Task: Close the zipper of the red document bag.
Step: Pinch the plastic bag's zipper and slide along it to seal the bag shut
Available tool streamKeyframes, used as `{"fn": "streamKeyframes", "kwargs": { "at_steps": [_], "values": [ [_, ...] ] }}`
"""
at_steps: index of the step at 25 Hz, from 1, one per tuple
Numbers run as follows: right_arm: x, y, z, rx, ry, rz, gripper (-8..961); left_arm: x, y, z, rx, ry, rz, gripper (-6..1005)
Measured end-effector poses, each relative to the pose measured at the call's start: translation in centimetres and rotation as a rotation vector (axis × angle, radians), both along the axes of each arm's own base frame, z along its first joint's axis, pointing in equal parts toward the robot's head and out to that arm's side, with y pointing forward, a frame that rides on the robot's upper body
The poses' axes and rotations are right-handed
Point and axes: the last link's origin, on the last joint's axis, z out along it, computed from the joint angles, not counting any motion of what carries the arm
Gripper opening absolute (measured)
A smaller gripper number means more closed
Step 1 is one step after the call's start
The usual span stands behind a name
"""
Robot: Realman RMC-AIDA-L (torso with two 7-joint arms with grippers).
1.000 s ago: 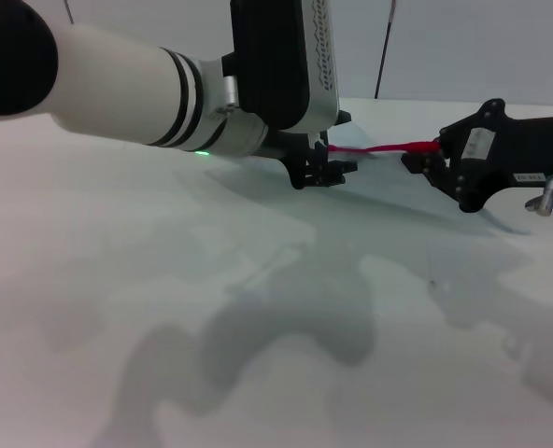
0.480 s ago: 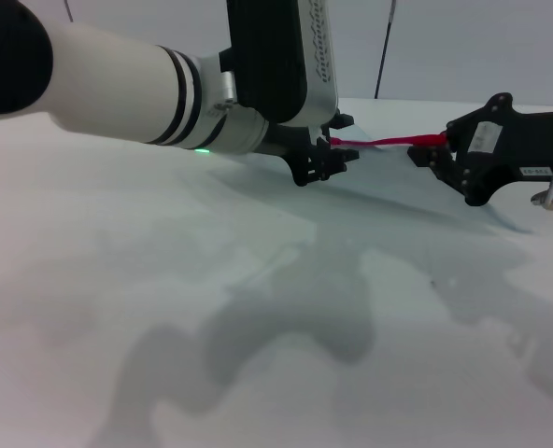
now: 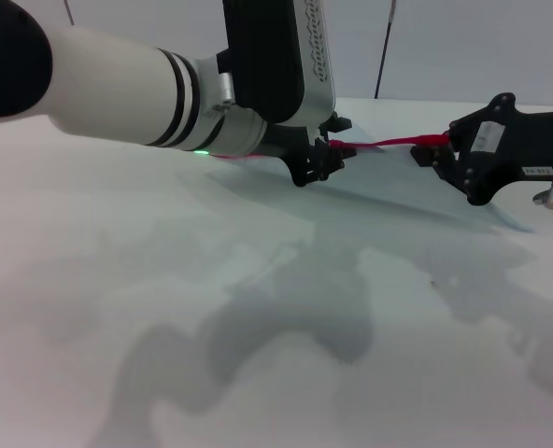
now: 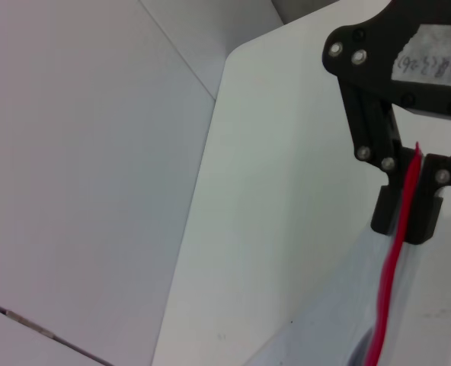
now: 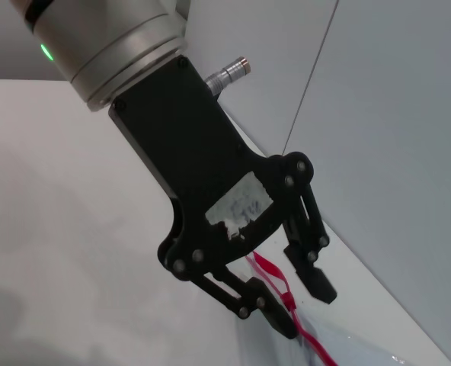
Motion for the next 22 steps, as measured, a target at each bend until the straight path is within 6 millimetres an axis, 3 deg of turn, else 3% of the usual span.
{"fn": "streamKeyframes", "kwargs": {
  "at_steps": [3, 22],
  "values": [
    [0.05, 0.06, 0.05, 0.003, -0.001, -0.001, 47, 0.05, -0.07, -0.12, -0.004, 0.001, -0.002, 253],
    [0.22, 0.22, 0.47, 0.016, 0.005, -0.007, 46, 0.19, -0.2, -0.14, -0.008, -0.004, 0.004, 235]
  ]
}}
